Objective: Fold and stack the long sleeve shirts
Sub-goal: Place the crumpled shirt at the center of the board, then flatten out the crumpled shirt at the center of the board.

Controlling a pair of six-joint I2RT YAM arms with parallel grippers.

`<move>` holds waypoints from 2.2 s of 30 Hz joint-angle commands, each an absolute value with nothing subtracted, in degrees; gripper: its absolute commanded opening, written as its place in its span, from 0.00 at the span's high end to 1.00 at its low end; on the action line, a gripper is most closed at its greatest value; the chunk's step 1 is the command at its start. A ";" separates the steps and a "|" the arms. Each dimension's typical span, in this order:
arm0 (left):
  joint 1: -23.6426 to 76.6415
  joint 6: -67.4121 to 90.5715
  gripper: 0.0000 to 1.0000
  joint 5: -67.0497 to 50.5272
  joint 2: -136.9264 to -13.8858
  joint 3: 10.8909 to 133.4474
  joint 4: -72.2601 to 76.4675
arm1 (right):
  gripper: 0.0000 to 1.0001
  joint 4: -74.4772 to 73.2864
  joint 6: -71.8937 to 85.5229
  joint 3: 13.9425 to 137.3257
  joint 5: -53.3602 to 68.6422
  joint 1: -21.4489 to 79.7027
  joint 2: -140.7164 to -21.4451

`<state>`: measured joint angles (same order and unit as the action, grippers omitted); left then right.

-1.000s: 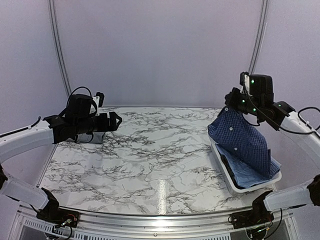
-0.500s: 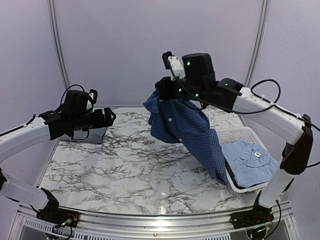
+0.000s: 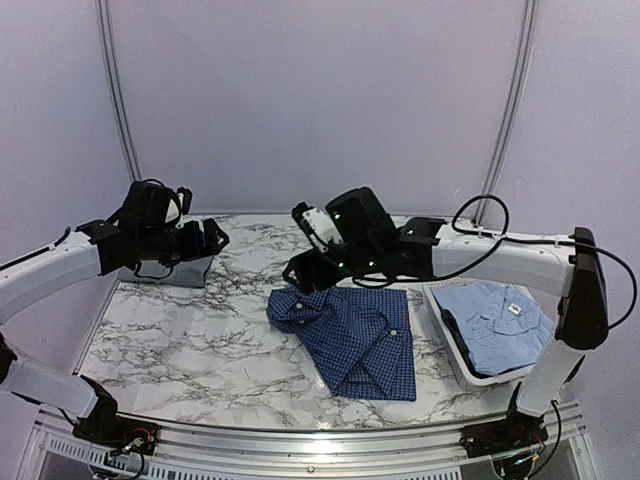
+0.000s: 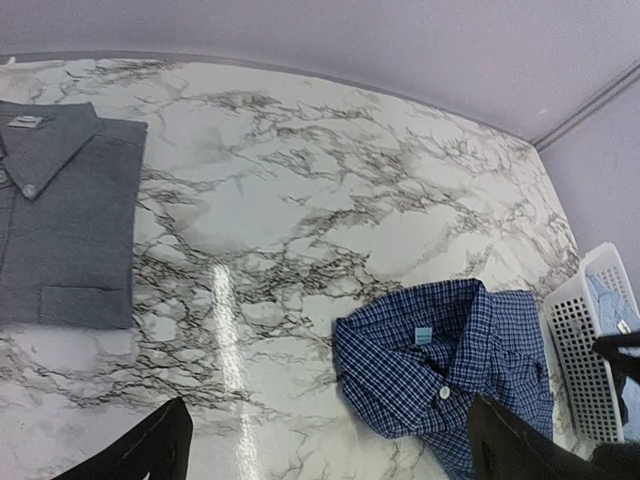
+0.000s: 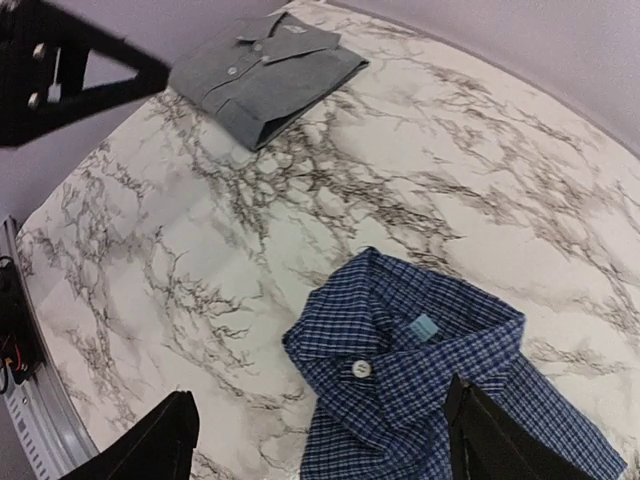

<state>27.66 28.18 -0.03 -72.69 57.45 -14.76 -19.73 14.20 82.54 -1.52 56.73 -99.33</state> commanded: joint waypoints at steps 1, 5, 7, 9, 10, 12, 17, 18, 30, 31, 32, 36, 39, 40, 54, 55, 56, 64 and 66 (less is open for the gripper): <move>31.06 26.57 0.01 -10.61 -76.59 57.19 -14.86 | 0.20 -22.16 17.05 79.59 -6.78 50.20 -94.93; 37.27 27.07 0.01 -11.40 -80.77 58.54 -14.62 | 0.27 -22.68 18.81 73.15 -6.23 46.15 -93.30; 40.30 27.67 0.02 -11.23 -83.19 59.59 -14.32 | 0.33 -21.79 19.46 69.37 -4.25 43.82 -92.53; 42.95 28.37 0.04 -10.83 -85.45 60.52 -13.96 | 0.35 -20.45 19.06 65.23 -3.41 42.59 -91.65; 44.16 28.73 0.06 -10.85 -86.53 60.89 -13.71 | 0.35 -19.98 18.61 63.80 -2.80 42.35 -91.34; 46.33 29.71 0.08 -10.60 -88.86 61.51 -13.25 | 0.35 -19.62 17.75 61.94 -1.37 41.88 -91.44; 49.92 32.43 0.12 -8.13 -95.80 63.43 -13.27 | 0.35 -19.41 16.99 59.62 -0.61 41.75 -93.51; 50.32 33.18 0.13 -7.10 -97.03 63.78 -13.29 | 0.36 -19.24 16.97 59.33 -0.61 41.78 -94.00; 49.32 36.94 0.45 7.03 -111.25 73.29 -12.06 | 0.71 -17.08 16.61 58.07 1.43 42.36 -97.73; 48.59 36.73 0.52 6.84 -112.59 74.86 -12.03 | 0.78 -17.44 16.68 58.14 1.40 42.64 -97.40; 47.87 36.39 0.60 6.51 -114.02 76.39 -11.98 | 0.85 -17.79 16.91 58.24 1.20 42.89 -97.00; 44.66 34.34 0.82 4.53 -119.53 84.42 -11.88 | 1.00 -19.73 17.98 59.14 1.16 44.69 -94.63; 42.57 31.77 0.89 1.41 -124.73 92.45 -11.90 | 1.00 -20.32 19.21 60.92 2.51 46.86 -92.81; 42.02 30.76 0.90 -0.51 -126.56 95.36 -11.96 | 1.00 -20.20 19.67 61.94 3.19 47.66 -92.47; 31.24 29.78 0.25 1.86 -114.85 93.30 -15.30 | 1.00 -12.52 25.36 92.28 11.35 43.78 -114.51; 30.40 29.60 0.22 2.54 -112.38 90.92 -15.32 | 1.00 -11.69 26.38 94.59 12.44 42.44 -117.20; 29.78 29.19 0.20 2.95 -110.11 88.58 -15.30 | 1.00 -11.46 26.86 97.40 12.80 41.48 -119.98; 31.02 29.83 0.20 0.19 -97.98 73.38 -13.82 | 0.79 -17.12 22.47 123.54 15.57 39.46 -137.82; 33.10 30.05 0.22 -1.39 -96.10 71.06 -12.94 | 0.58 -17.68 20.44 124.95 15.71 39.43 -137.59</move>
